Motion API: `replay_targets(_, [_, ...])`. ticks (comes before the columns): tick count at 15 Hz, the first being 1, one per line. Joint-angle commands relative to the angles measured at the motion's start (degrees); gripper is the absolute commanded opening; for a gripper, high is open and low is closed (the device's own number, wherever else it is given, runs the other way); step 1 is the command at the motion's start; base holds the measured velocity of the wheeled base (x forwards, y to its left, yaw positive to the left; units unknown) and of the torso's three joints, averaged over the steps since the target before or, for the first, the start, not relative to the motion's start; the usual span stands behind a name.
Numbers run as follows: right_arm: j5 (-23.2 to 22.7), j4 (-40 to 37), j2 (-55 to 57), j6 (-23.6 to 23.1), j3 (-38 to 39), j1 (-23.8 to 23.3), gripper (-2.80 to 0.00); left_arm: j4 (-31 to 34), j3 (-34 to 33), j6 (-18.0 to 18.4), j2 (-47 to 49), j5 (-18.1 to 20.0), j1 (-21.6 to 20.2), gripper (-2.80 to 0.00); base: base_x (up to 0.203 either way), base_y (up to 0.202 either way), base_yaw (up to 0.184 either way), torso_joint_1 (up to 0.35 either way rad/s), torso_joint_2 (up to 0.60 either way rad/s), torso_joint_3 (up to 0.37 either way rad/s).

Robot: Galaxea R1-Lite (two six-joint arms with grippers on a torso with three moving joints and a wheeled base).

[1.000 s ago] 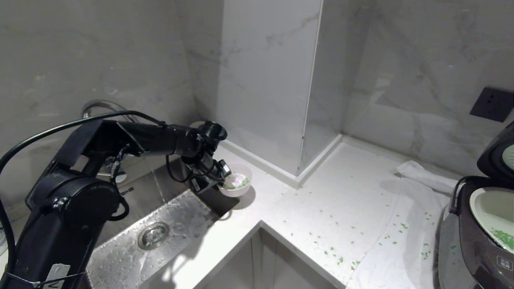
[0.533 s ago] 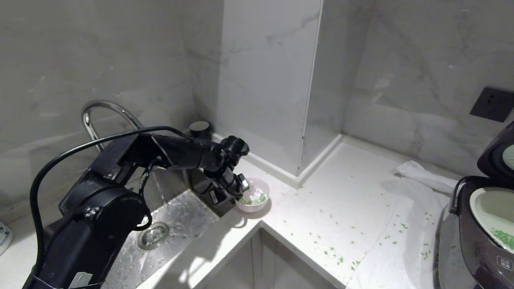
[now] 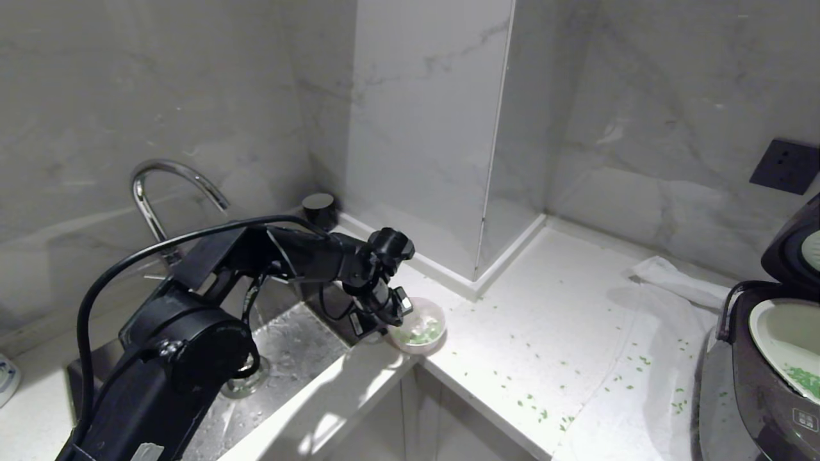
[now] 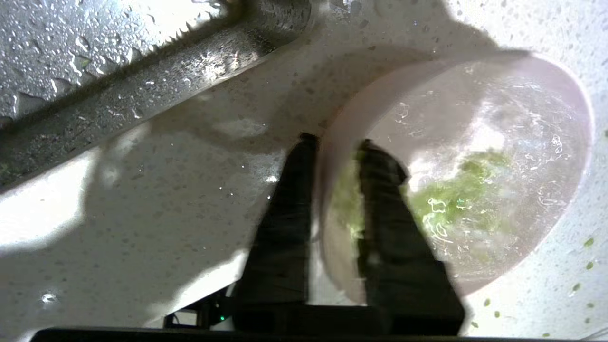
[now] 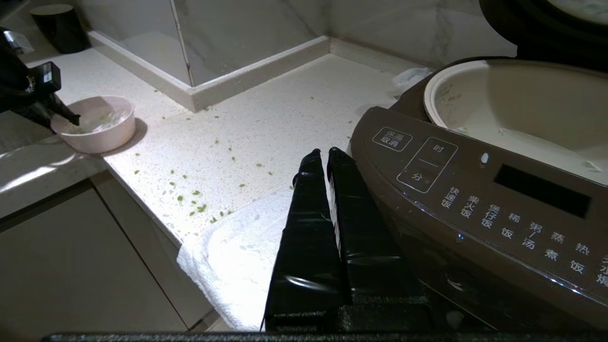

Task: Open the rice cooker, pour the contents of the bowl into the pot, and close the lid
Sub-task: Place the bowl on the table, then turn off the tap

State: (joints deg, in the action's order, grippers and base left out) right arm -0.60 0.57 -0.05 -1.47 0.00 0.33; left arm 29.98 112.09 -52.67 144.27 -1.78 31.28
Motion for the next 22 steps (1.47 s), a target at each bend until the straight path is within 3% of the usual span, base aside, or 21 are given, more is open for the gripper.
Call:
replay_targets(1, [0.0, 0.0, 0.0, 0.0, 0.1, 0.0, -2.8, 0.3, 0.0, -0.7, 0.6, -0.1, -0.1, 0.0, 0.0, 0.0, 0.0, 0.0, 0.0, 0.0])
replay_targets(7, [0.0, 0.0, 0.0, 0.0, 0.1, 0.0, -2.8, 0.4, 0.0, -1.2, -0.5, -0.8, -1.7, 0.0, 0.0, 0.0, 0.0, 0.0, 0.0, 0.0])
replay_targets(13, [0.0, 0.0, 0.0, 0.0, 0.1, 0.0, -2.8, 2.4, -0.8, -1.4, -7.4, -0.5, -3.2, 0.0, 0.0, 0.0, 0.0, 0.0, 0.0, 0.0])
replay_targets(16, [0.0, 0.0, 0.0, 0.0, 0.1, 0.0, -2.8, 7.7, -2.6, -1.7, -9.8, -0.5, -3.8, 0.0, 0.0, 0.0, 0.0, 0.0, 0.0, 0.0])
replay_targets(19, [0.0, 0.0, 0.0, 0.0, 0.1, 0.0, -2.8, 7.6, -6.9, -1.7, -14.9, -0.5, -9.3, 0.0, 0.0, 0.0, 0.0, 0.0, 0.0, 0.0])
replay_targets(22, [0.0, 0.0, 0.0, 0.0, 0.1, 0.0, -2.8, 6.6, -11.2, -0.6, -20.5, -0.1, -17.7, 0.0, 0.0, 0.0, 0.0, 0.0, 0.0, 0.0])
